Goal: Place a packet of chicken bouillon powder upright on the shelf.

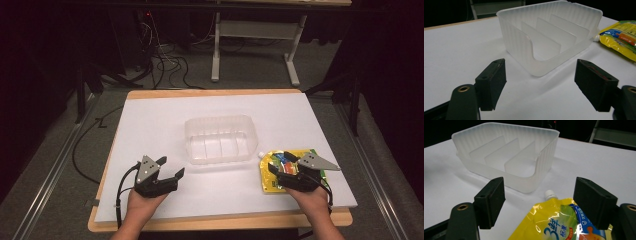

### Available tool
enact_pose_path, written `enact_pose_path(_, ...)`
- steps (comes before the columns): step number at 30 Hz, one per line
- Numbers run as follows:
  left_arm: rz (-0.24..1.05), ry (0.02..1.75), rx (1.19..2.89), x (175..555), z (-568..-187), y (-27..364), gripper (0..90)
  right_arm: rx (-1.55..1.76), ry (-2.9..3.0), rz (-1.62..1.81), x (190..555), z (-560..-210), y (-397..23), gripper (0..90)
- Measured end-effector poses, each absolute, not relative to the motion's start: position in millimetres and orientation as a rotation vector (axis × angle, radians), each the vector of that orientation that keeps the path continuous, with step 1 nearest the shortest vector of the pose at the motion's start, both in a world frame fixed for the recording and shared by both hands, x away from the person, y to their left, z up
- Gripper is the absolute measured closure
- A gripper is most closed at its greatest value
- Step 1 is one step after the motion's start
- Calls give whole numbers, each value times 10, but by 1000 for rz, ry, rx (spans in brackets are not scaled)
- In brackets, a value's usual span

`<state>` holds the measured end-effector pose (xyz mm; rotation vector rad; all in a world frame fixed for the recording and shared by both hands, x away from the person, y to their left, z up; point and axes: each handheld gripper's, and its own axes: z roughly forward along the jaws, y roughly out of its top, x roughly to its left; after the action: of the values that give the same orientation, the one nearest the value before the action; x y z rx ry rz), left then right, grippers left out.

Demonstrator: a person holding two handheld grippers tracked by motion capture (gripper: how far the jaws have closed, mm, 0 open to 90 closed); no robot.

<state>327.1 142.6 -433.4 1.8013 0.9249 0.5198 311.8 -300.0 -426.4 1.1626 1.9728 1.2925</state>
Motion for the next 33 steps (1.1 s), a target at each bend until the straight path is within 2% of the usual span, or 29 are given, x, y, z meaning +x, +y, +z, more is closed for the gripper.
enact_pose_path(9,510,901,1810,3292,-4336,1358,260,1179,2020,1257,3060,-4326,-2997,279)
enact_pose_path(19,490,874,1815,3347,-4328,1271,259,1226,2135,1146,3011,-4487,-2916,232)
enact_pose_path(29,470,852,1824,3384,-4336,1192,259,1234,2213,1007,3005,-4623,-2819,88)
enact_pose_path(33,469,853,1822,3387,-4336,1196,259,1213,2252,959,3025,-4672,-2754,66)
